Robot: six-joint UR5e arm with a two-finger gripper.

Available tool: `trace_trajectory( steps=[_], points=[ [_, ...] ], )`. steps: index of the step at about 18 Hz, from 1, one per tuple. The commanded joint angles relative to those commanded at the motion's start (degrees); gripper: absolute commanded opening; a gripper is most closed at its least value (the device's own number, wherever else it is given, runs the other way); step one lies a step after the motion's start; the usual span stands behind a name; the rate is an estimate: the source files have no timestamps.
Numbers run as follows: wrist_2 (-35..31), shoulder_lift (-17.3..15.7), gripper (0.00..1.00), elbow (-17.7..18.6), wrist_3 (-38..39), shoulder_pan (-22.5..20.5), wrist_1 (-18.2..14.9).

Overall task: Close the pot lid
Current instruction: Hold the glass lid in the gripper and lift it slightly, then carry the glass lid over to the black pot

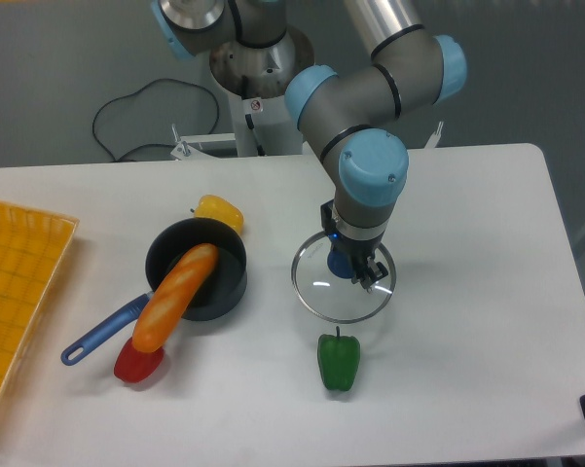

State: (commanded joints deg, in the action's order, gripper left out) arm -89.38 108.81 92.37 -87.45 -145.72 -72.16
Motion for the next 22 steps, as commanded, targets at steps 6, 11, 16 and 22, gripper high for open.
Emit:
trace_trajectory(
  steps=[6,11,16,22],
  points=[
    [0.17,0.09,0.49,0.18,-0.09,0.00,0.35],
    [1.67,0.09,0.49,0.61,0.70,0.09,0.35],
    [3.16,0.00,0.49,0.79,4.56,0.88,0.53],
    [8.34,-3.77,0.49,4.12,4.83,0.88,0.53]
  ],
)
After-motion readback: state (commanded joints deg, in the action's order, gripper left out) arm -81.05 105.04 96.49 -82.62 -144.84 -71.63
